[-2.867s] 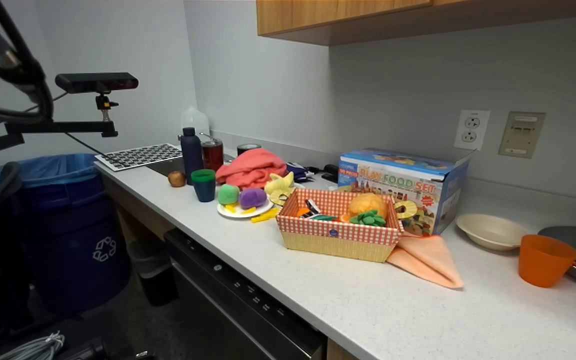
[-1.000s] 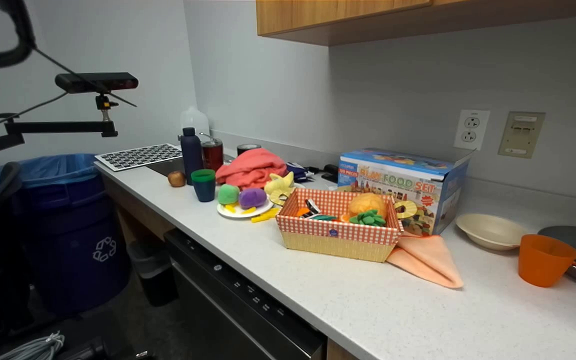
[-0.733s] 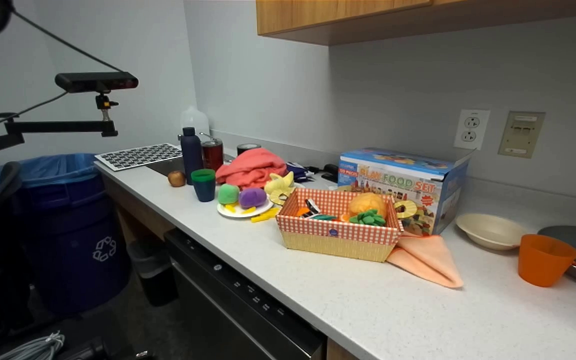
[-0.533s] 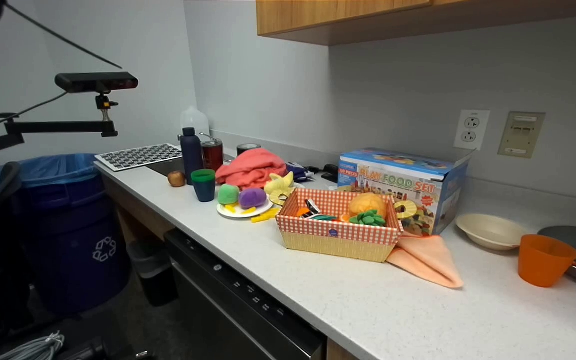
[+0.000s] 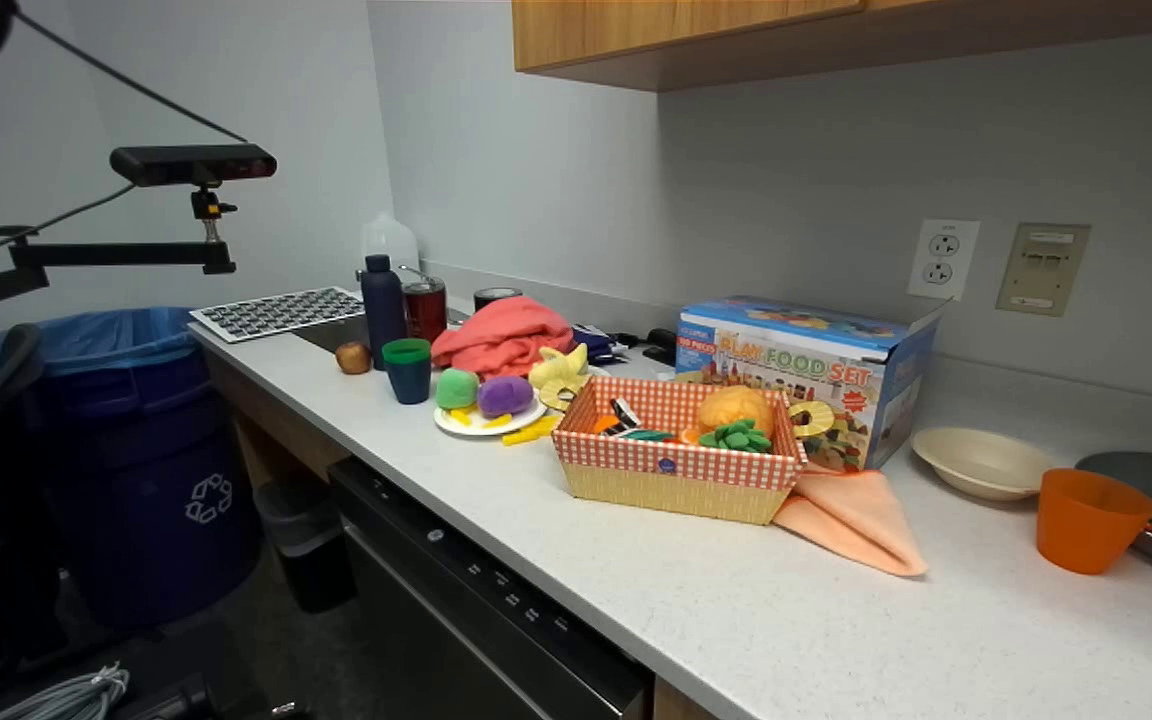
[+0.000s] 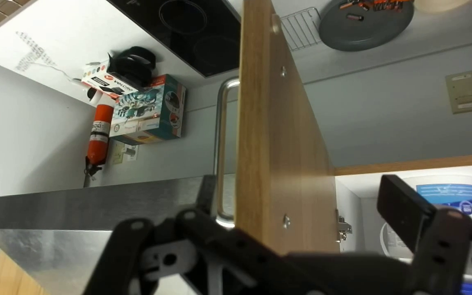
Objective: Close the cupboard door
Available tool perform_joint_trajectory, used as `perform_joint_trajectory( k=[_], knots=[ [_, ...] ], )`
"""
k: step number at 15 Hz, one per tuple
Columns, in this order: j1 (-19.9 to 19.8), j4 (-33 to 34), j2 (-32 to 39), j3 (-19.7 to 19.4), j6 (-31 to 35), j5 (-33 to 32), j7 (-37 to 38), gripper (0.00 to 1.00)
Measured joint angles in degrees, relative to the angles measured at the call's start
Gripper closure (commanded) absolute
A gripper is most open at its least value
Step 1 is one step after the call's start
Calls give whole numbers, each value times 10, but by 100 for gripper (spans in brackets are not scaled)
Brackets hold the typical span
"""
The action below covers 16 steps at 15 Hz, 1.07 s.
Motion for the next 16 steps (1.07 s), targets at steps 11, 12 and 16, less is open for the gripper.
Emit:
perform_joint_trajectory(
  k=[11,12,16],
  knots=[
    [32,3,0,-19,-1,43,-4,0],
    [35,5,-2,-19,-10,47,-4,0],
    [42,9,-12,-5,-49,54,-4,0]
  ],
)
